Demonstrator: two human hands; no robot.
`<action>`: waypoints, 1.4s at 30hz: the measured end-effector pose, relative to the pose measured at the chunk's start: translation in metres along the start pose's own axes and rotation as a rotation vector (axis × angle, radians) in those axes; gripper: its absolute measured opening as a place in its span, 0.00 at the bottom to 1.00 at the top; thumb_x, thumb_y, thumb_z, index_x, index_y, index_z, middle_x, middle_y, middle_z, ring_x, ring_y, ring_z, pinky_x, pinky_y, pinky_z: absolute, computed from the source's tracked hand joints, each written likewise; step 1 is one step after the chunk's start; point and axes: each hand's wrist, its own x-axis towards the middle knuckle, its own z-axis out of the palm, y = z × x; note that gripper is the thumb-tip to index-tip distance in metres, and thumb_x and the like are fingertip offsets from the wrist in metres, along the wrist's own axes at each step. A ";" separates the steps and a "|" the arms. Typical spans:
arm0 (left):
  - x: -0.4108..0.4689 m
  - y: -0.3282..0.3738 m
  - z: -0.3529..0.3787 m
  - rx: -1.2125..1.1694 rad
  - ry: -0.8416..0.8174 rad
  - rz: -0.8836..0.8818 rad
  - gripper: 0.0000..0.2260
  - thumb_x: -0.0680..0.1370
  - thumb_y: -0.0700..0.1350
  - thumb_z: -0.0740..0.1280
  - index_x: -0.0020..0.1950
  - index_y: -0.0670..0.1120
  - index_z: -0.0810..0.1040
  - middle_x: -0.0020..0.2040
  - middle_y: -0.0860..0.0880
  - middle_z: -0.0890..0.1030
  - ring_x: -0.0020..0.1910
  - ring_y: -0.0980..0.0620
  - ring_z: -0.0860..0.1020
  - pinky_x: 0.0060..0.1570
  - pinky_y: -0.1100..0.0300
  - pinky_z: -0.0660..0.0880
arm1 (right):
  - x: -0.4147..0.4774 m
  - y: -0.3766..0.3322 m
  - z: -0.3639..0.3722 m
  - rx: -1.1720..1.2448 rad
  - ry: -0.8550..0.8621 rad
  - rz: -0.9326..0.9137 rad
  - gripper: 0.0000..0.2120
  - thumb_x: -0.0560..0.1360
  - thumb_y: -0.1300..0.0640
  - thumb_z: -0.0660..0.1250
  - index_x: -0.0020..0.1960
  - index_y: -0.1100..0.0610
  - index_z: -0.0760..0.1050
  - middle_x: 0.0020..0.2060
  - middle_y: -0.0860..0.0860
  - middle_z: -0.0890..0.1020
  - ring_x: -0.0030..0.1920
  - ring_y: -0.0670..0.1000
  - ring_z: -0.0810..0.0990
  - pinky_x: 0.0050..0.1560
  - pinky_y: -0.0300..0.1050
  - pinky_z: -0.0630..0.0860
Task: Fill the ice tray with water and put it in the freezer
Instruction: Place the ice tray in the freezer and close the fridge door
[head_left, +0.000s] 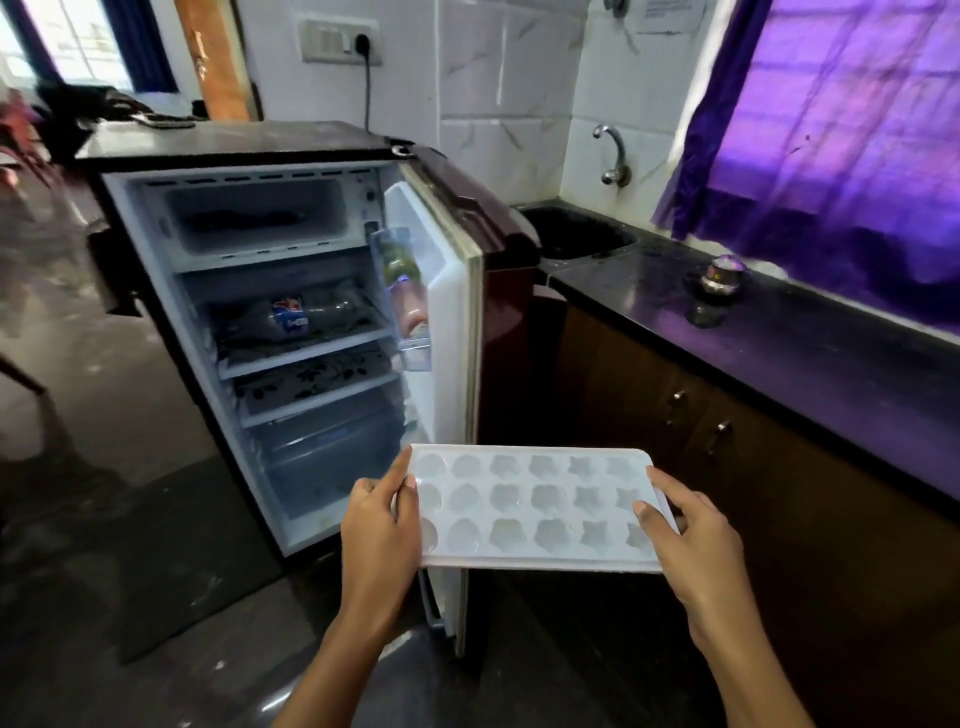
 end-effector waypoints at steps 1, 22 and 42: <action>0.000 -0.003 -0.007 0.000 0.014 0.000 0.17 0.81 0.43 0.58 0.69 0.52 0.70 0.39 0.49 0.68 0.37 0.57 0.70 0.38 0.79 0.64 | -0.003 -0.004 0.006 0.000 -0.010 -0.008 0.20 0.76 0.60 0.62 0.68 0.54 0.69 0.54 0.51 0.72 0.52 0.50 0.71 0.49 0.44 0.68; 0.079 -0.071 -0.130 0.032 0.328 -0.108 0.16 0.80 0.40 0.59 0.67 0.49 0.73 0.38 0.47 0.70 0.36 0.55 0.70 0.37 0.79 0.64 | 0.015 -0.094 0.165 -0.007 -0.292 -0.213 0.19 0.78 0.64 0.57 0.68 0.56 0.70 0.57 0.57 0.74 0.56 0.53 0.73 0.58 0.41 0.66; 0.255 -0.114 -0.166 0.061 0.456 -0.153 0.16 0.80 0.42 0.59 0.67 0.50 0.73 0.44 0.40 0.73 0.37 0.54 0.71 0.37 0.75 0.65 | 0.123 -0.190 0.315 -0.081 -0.367 -0.353 0.20 0.78 0.65 0.56 0.70 0.58 0.65 0.67 0.56 0.71 0.64 0.55 0.72 0.62 0.39 0.65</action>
